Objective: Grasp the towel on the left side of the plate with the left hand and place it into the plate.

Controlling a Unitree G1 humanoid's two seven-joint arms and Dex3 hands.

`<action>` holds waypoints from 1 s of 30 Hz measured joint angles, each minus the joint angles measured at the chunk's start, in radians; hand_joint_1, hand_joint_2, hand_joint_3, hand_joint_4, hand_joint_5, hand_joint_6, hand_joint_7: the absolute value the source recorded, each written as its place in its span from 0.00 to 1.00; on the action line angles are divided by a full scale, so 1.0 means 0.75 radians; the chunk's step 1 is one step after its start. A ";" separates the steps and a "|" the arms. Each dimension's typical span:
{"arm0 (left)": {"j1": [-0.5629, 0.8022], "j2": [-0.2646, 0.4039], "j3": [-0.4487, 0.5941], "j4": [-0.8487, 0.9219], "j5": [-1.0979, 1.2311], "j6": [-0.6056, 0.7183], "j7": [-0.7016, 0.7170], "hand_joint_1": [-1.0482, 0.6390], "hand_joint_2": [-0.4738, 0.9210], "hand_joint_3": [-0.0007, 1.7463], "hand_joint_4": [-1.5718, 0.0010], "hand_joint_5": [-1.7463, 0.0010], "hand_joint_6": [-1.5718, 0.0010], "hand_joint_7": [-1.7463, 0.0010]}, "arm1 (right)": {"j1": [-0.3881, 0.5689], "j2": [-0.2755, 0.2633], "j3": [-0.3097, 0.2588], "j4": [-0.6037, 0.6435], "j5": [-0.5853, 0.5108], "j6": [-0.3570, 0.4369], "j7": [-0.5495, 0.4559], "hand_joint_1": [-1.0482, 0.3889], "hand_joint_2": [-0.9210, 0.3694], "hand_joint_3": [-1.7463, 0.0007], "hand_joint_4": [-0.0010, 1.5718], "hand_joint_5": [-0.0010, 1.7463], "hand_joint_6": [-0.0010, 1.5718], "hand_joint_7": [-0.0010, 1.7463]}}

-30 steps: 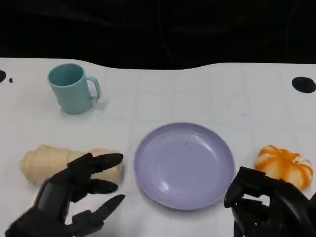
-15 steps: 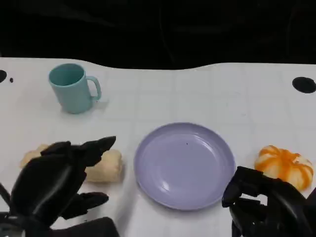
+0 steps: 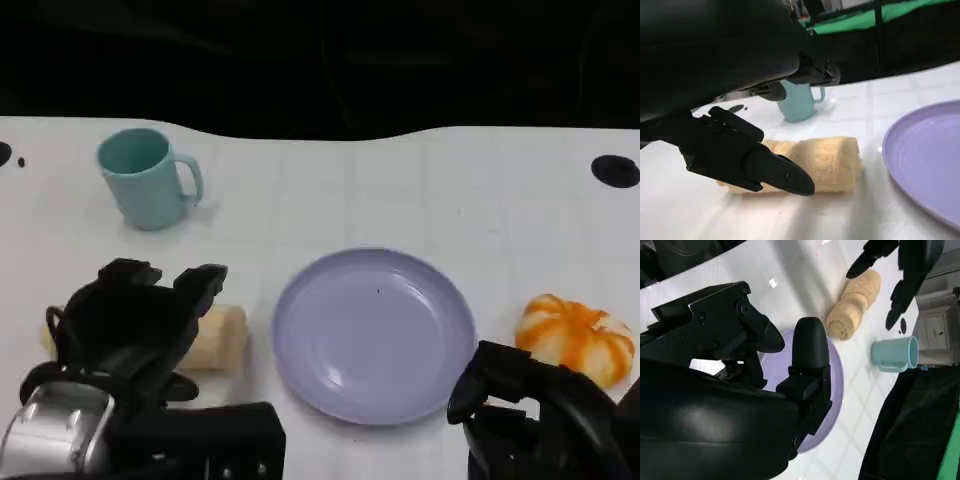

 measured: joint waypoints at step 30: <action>-0.478 0.001 -0.154 1.127 -0.313 -0.230 0.435 0.49 1.00 0.08 0.46 0.87 0.53 0.94 | 0.008 -0.004 -0.003 -0.011 -0.001 0.015 0.007 0.69 0.18 0.42 0.46 1.00 0.36 0.92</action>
